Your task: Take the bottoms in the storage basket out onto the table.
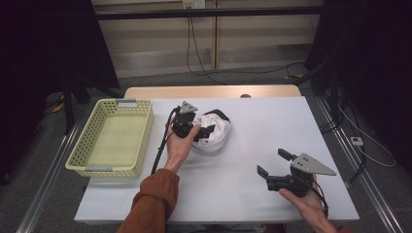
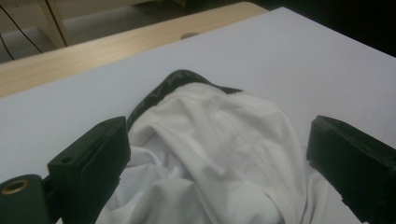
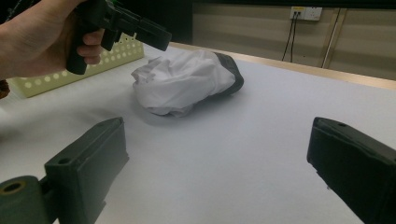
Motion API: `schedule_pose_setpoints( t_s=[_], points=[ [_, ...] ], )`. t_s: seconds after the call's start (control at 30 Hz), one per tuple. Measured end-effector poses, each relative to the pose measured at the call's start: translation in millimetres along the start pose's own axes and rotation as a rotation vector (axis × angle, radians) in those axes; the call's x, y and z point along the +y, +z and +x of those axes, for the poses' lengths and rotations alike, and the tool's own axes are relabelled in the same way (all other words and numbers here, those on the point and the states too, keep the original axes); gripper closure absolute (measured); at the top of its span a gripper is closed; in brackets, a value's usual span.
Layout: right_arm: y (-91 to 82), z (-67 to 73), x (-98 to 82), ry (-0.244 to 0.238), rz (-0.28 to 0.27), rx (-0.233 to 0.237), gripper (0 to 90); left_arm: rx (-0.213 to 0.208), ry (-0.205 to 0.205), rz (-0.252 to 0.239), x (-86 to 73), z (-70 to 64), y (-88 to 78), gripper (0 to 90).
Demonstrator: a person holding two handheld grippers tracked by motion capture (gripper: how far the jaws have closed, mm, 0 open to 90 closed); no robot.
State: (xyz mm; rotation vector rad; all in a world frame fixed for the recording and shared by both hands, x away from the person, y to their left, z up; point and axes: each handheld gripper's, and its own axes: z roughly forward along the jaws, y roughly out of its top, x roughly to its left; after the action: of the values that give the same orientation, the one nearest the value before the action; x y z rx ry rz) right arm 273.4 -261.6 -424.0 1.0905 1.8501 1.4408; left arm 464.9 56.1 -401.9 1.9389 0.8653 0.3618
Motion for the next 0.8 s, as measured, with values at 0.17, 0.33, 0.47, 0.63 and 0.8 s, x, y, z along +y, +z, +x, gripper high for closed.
schedule_pose_setpoints(
  t_s=[0.17,0.33,0.47,0.63,0.8],
  points=[
    [1.4,0.4,0.2,-0.001,0.003,0.001,4.6,-0.012,0.029,0.0,3.3,-5.0,-3.2,7.0],
    [2.5,1.3,0.5,0.003,0.005,-0.003,4.6,-0.015,0.042,-0.002,5.8,-8.0,-9.2,6.9],
    [2.0,2.4,0.7,0.002,0.007,-0.003,4.6,-0.002,0.065,-0.001,7.1,-12.2,-12.7,7.3],
    [2.4,2.7,0.5,0.0,0.009,-0.008,4.6,-0.011,0.079,0.007,8.9,-17.2,-18.3,7.5],
    [1.4,3.0,0.5,0.0,0.008,-0.012,4.6,0.015,0.09,-0.02,11.3,-19.5,-26.9,6.5]
  ],
)
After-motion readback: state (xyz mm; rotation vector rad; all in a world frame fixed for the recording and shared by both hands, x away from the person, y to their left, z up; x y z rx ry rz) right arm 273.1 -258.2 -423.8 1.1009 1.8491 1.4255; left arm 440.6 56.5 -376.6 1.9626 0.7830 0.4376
